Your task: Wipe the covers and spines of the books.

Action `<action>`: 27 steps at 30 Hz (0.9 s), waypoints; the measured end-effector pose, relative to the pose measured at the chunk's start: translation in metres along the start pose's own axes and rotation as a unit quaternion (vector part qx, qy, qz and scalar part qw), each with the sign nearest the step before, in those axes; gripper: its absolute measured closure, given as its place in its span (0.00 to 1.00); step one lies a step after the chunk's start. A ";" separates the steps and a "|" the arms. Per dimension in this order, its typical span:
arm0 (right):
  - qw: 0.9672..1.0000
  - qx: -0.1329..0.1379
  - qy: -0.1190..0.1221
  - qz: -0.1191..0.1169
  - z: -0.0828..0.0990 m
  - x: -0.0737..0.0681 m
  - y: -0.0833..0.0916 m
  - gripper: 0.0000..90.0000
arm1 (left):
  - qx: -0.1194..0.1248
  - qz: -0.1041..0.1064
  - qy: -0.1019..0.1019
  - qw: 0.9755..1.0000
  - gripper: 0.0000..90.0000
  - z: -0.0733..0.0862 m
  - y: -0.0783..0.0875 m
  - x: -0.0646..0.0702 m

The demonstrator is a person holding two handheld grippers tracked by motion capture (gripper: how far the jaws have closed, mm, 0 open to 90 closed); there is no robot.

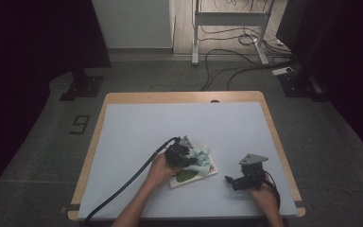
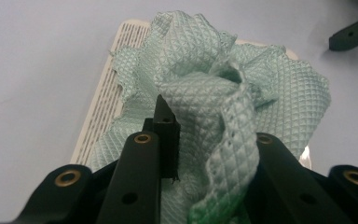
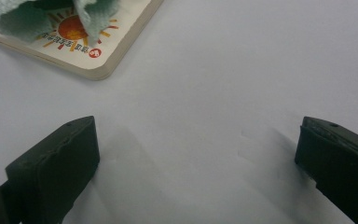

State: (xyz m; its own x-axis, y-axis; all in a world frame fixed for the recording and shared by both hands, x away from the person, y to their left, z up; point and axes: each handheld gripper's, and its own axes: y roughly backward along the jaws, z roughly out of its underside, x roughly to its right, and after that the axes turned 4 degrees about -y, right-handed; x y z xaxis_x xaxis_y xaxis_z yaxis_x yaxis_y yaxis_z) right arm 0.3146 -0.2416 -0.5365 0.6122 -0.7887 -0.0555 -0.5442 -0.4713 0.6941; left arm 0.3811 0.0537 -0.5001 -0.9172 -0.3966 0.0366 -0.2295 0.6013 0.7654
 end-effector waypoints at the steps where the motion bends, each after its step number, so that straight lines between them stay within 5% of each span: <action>1: 1.000 0.000 0.000 0.000 0.000 0.000 0.000 0.00 | 0.000 -0.001 -0.002 1.000 0.82 0.001 0.001 0.000; 27: 1.000 0.000 0.000 0.000 0.000 0.000 0.000 0.00 | 0.007 -0.032 0.035 0.999 0.82 0.055 0.050 -0.006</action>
State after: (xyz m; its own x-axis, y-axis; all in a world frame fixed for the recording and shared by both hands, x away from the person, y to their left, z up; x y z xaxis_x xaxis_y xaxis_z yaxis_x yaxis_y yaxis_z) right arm 0.3146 -0.2415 -0.5365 0.6118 -0.7890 -0.0561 -0.5439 -0.4712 0.6944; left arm 0.3568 0.1242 -0.4979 -0.8754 -0.4823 0.0336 -0.2915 0.5820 0.7592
